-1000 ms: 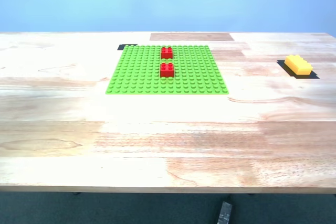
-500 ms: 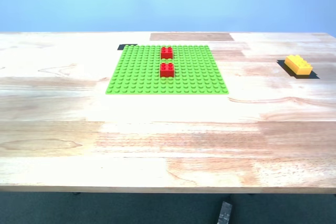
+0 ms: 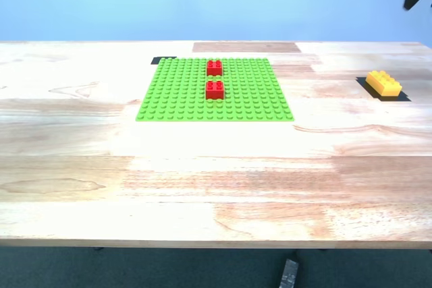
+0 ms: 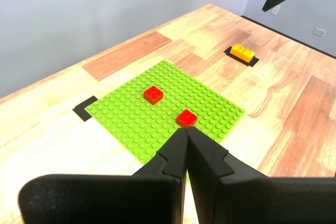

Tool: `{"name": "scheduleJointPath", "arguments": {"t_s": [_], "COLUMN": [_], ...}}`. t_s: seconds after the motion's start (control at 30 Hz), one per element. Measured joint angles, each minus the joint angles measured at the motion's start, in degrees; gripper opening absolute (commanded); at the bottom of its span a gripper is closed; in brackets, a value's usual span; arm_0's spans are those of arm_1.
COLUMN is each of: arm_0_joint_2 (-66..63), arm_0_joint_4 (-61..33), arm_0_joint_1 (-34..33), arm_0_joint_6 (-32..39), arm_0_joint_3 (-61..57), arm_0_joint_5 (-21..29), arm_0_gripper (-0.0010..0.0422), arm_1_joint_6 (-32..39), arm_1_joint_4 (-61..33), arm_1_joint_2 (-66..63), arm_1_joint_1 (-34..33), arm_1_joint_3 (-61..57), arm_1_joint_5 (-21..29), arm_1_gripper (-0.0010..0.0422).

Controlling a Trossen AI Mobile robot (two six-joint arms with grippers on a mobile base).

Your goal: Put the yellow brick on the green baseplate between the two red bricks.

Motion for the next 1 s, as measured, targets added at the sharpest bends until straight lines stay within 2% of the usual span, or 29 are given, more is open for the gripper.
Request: {"name": "scheduleJointPath", "arguments": {"t_s": [0.1, 0.7, 1.0], "arm_0_joint_2": [0.0, -0.1, -0.1], "arm_0_joint_4": [0.0, -0.1, 0.0], "arm_0_joint_1": [0.0, 0.0, -0.4], "arm_0_joint_6": [0.0, 0.0, 0.0], "arm_0_joint_3": [0.0, 0.0, -0.1], "arm_0_joint_5": [0.0, 0.0, 0.0], "arm_0_gripper": [0.0000, 0.0000, 0.0000], "arm_1_joint_6": [-0.3, -1.5, -1.3], "arm_1_joint_4": [0.3, 7.5, 12.3], "arm_1_joint_2": [2.8, 16.7, 18.3], "arm_1_joint_1": [-0.4, -0.6, 0.2], "arm_1_joint_3": [-0.6, -2.1, -4.8], "arm_1_joint_5": [0.0, -0.1, -1.0], "arm_1_gripper": [0.0282, 0.0280, 0.0254]}}
